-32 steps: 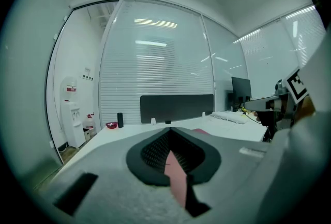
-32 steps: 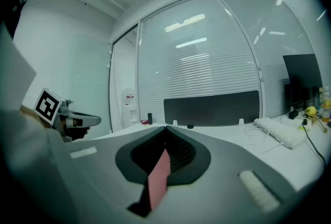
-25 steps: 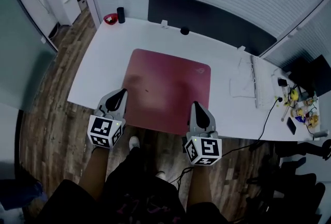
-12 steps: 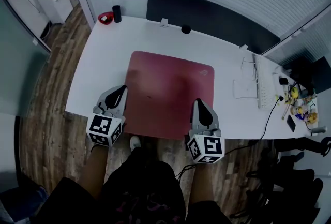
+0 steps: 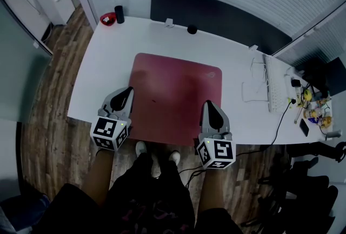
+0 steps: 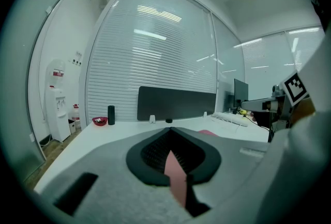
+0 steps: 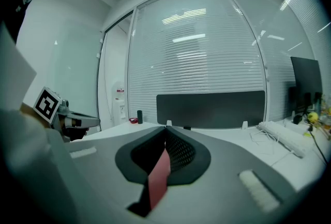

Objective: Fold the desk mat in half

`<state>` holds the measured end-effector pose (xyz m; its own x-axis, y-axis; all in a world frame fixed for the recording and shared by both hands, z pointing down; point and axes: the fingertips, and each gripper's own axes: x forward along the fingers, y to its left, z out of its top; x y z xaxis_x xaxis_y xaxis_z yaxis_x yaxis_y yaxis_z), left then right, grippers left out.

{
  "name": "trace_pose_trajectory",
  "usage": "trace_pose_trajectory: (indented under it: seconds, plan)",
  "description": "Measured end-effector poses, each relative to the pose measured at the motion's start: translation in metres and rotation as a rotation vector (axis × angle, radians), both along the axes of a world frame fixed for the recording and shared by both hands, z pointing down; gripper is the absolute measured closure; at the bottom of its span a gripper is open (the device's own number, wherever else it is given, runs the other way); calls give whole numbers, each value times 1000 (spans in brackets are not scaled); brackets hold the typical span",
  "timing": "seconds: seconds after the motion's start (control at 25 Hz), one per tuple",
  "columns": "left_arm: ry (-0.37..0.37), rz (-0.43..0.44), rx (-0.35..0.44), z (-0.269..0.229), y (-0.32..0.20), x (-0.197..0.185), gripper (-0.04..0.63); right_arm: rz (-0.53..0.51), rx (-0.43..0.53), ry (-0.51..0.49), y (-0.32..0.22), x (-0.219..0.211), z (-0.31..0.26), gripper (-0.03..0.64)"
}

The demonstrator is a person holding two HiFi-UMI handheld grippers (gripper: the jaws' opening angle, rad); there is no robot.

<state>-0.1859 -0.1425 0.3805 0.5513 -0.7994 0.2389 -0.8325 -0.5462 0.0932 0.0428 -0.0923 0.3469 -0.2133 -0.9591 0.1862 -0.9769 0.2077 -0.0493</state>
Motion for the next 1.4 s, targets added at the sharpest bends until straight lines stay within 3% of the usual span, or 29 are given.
trace_pose_trajectory:
  seconds: [0.6,1.4]
  plan:
    - [-42,-100,44,-24,16,44,595,-92,19,-20,-6,56,-9,620]
    - [-113,-95,-105,58,36,53,595,-96,-145,-79,9,67,77,620]
